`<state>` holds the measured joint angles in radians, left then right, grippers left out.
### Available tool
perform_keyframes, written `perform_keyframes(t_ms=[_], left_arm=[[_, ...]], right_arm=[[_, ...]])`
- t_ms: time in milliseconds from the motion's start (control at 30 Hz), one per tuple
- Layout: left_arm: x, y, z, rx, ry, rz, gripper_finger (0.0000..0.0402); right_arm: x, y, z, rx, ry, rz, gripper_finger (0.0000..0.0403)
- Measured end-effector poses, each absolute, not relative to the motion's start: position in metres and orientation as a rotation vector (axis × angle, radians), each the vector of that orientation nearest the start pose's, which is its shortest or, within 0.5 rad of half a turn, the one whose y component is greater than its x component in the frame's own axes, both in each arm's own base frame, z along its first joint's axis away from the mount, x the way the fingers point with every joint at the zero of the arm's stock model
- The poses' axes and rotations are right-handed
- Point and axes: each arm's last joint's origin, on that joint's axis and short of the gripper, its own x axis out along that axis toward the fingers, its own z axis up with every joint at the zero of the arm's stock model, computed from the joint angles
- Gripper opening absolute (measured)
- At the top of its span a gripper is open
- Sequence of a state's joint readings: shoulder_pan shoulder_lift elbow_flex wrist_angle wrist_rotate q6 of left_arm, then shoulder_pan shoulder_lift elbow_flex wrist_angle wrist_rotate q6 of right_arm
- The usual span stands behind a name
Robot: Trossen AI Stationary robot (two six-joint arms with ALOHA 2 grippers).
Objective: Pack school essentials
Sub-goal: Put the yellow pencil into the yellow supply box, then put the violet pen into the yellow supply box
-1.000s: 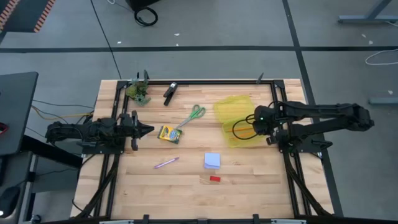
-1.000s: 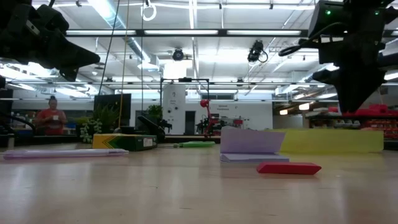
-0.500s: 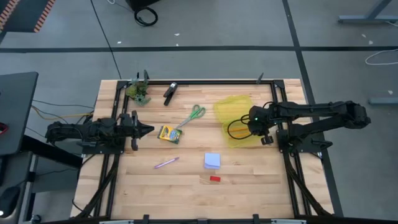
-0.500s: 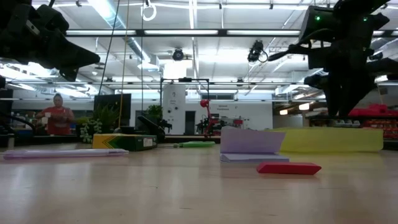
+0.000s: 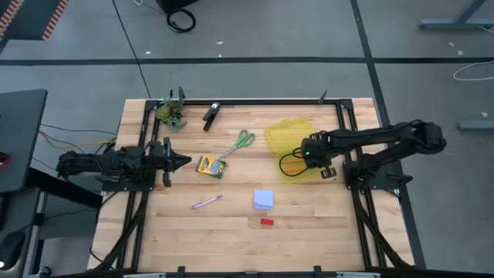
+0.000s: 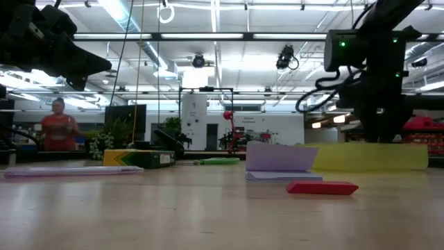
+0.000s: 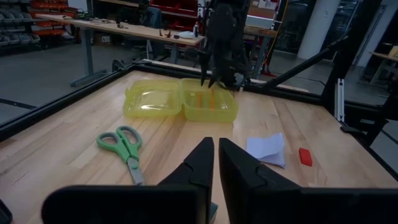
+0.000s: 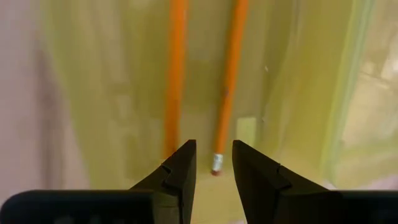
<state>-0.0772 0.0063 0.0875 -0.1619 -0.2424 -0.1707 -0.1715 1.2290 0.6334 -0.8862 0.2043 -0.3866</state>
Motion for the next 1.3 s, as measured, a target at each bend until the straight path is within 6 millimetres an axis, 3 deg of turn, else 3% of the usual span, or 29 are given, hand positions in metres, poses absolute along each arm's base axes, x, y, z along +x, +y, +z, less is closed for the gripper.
perform_keyframes(t_ms=[267, 767, 1033, 1300], left_arm=[[0.091, 0.000, 0.177, -0.157, 0.066, 0.172, 0.0029], [0.091, 0.000, 0.177, -0.157, 0.066, 0.172, 0.0036], [0.091, 0.000, 0.177, -0.157, 0.066, 0.172, 0.0027], [0.091, 0.000, 0.177, -0.157, 0.066, 0.172, 0.0031]], right_arm=[[0.177, -0.038, 0.165, -0.349, 1.551, -0.047, 0.0111], [0.176, -0.036, 0.199, -0.261, 1.383, -0.155, 0.0111], [0.181, -0.036, 0.224, -0.174, 1.253, -0.194, 0.0111], [0.200, -0.038, 0.237, 0.013, 1.008, -0.272, 0.0111]])
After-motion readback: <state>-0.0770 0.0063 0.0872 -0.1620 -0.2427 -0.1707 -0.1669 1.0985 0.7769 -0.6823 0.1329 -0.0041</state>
